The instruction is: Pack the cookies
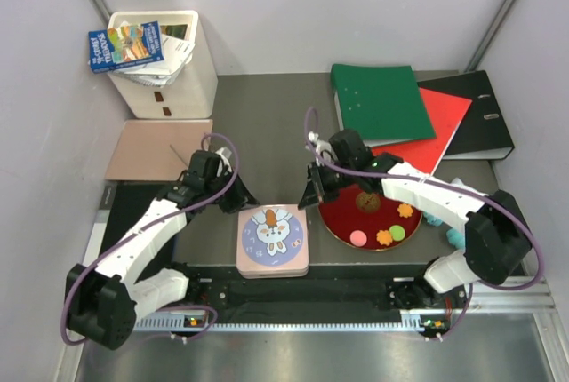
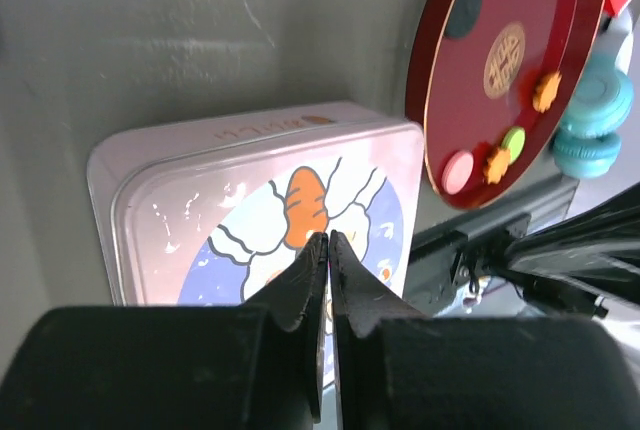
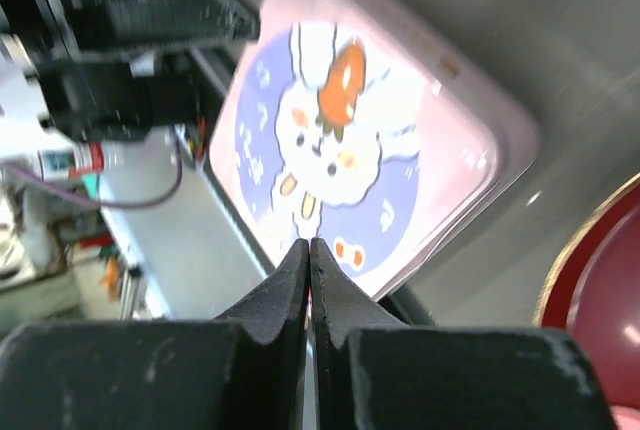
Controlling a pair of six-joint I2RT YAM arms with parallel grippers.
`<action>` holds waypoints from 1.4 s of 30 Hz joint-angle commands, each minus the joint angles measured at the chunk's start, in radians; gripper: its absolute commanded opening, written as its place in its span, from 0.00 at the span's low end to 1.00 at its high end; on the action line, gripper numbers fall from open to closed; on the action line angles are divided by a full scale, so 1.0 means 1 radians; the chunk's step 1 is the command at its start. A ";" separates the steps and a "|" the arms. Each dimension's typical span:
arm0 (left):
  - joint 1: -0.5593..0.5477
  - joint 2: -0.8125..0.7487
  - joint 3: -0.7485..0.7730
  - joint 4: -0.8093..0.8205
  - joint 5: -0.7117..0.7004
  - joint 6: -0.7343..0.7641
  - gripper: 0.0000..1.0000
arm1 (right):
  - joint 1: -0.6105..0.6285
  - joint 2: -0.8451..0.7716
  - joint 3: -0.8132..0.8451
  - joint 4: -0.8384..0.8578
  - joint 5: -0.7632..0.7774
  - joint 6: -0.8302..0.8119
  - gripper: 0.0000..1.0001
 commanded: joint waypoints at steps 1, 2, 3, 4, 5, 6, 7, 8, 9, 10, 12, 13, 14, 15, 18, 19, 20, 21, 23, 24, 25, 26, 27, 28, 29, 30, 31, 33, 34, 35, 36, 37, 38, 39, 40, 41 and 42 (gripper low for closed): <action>-0.004 0.012 -0.050 0.121 0.123 -0.030 0.07 | 0.035 -0.016 -0.054 0.079 -0.083 0.006 0.00; -0.006 0.013 -0.057 0.118 0.135 -0.027 0.06 | 0.038 -0.016 -0.068 0.079 -0.081 0.006 0.00; -0.006 0.010 -0.066 0.115 0.143 -0.024 0.06 | 0.046 -0.016 -0.074 0.080 -0.084 0.005 0.00; -0.006 0.012 -0.069 0.103 0.149 -0.021 0.05 | 0.049 -0.012 -0.079 0.083 -0.084 0.003 0.00; -0.006 0.010 -0.073 0.098 0.154 -0.015 0.05 | 0.052 -0.011 -0.086 0.085 -0.086 0.003 0.00; -0.006 0.007 -0.080 0.092 0.166 -0.013 0.05 | 0.055 -0.009 -0.088 0.086 -0.089 0.003 0.00; -0.006 0.004 -0.083 0.085 0.168 -0.010 0.05 | 0.066 -0.003 -0.089 0.089 -0.089 0.003 0.00; -0.006 0.001 -0.086 0.072 0.171 -0.007 0.04 | 0.069 0.000 -0.089 0.093 -0.090 0.002 0.00; -0.006 -0.003 -0.093 0.068 0.171 -0.005 0.04 | 0.075 0.004 -0.088 0.093 -0.089 0.003 0.00; -0.006 -0.005 -0.099 0.060 0.174 -0.004 0.04 | 0.081 0.011 -0.088 0.094 -0.089 0.002 0.00; -0.006 -0.006 -0.107 0.043 0.182 -0.002 0.04 | 0.086 0.024 -0.088 0.096 -0.089 0.005 0.00; -0.006 -0.007 -0.110 0.037 0.189 -0.002 0.04 | 0.089 0.027 -0.088 0.094 -0.089 0.002 0.00; -0.006 -0.007 -0.110 0.028 0.194 0.001 0.04 | 0.090 0.035 -0.088 0.094 -0.087 0.003 0.00; -0.006 0.003 -0.106 0.003 0.192 0.004 0.04 | 0.092 0.038 -0.088 0.094 -0.087 0.002 0.00; -0.006 0.035 -0.097 -0.049 0.177 0.019 0.03 | 0.096 0.047 -0.089 0.091 -0.083 0.005 0.00; -0.006 0.042 -0.096 -0.053 0.169 0.022 0.03 | 0.096 0.049 -0.089 0.091 -0.083 0.002 0.00; -0.006 0.056 -0.096 -0.058 0.165 0.024 0.02 | 0.098 0.050 -0.089 0.091 -0.083 0.002 0.00; -0.006 0.064 -0.098 -0.067 0.162 0.024 0.02 | 0.099 0.052 -0.089 0.091 -0.086 0.002 0.00; -0.006 0.087 -0.098 -0.076 0.148 0.025 0.02 | 0.106 0.050 -0.088 0.091 -0.087 0.003 0.00; -0.006 0.098 -0.101 -0.086 0.140 0.027 0.02 | 0.107 0.049 -0.086 0.090 -0.087 0.003 0.00; -0.006 0.107 -0.101 -0.093 0.136 0.028 0.01 | 0.110 0.049 -0.083 0.089 -0.089 0.000 0.00; -0.006 0.125 -0.103 -0.098 0.123 0.028 0.02 | 0.113 0.047 -0.082 0.088 -0.089 0.000 0.00; -0.006 0.131 -0.104 -0.101 0.119 0.030 0.02 | 0.121 0.046 -0.079 0.086 -0.092 -0.001 0.00; -0.006 0.138 -0.104 -0.104 0.117 0.030 0.02 | 0.124 0.044 -0.073 0.086 -0.095 0.000 0.00; -0.006 0.144 -0.106 -0.104 0.114 0.030 0.01 | 0.129 0.043 -0.071 0.086 -0.098 -0.003 0.00; -0.006 0.144 -0.106 -0.104 0.111 0.028 0.01 | 0.139 0.041 -0.066 0.086 -0.103 -0.006 0.00; -0.006 0.144 -0.107 -0.101 0.109 0.027 0.01 | 0.145 0.040 -0.060 0.085 -0.106 -0.010 0.00; -0.006 0.139 -0.107 -0.100 0.108 0.024 0.01 | 0.156 0.043 -0.056 0.083 -0.113 -0.023 0.00; -0.006 0.139 -0.106 -0.100 0.108 0.022 0.01 | 0.167 0.050 -0.059 0.083 -0.119 -0.027 0.00; -0.006 0.138 -0.106 -0.098 0.105 0.024 0.01 | 0.173 0.060 -0.060 0.080 -0.127 -0.033 0.00; -0.006 0.138 -0.106 -0.100 0.106 0.024 0.01 | 0.178 0.070 -0.065 0.076 -0.150 -0.049 0.00; -0.006 0.138 -0.107 -0.100 0.105 0.022 0.01 | 0.191 0.089 -0.072 0.067 -0.165 -0.061 0.00; -0.006 0.138 -0.109 -0.100 0.106 0.022 0.01 | 0.198 0.145 -0.074 0.022 -0.176 -0.075 0.00; -0.006 0.138 -0.109 -0.101 0.105 0.022 0.01 | 0.202 0.191 -0.074 -0.014 -0.202 -0.110 0.00; -0.006 0.136 -0.107 -0.100 0.105 0.021 0.01 | 0.210 0.239 -0.073 -0.045 -0.218 -0.128 0.00; -0.006 0.136 -0.109 -0.098 0.105 0.021 0.01 | 0.214 0.324 -0.076 -0.070 -0.231 -0.144 0.00; -0.006 0.136 -0.109 -0.098 0.106 0.021 0.01 | 0.219 0.348 -0.092 -0.087 -0.227 -0.161 0.00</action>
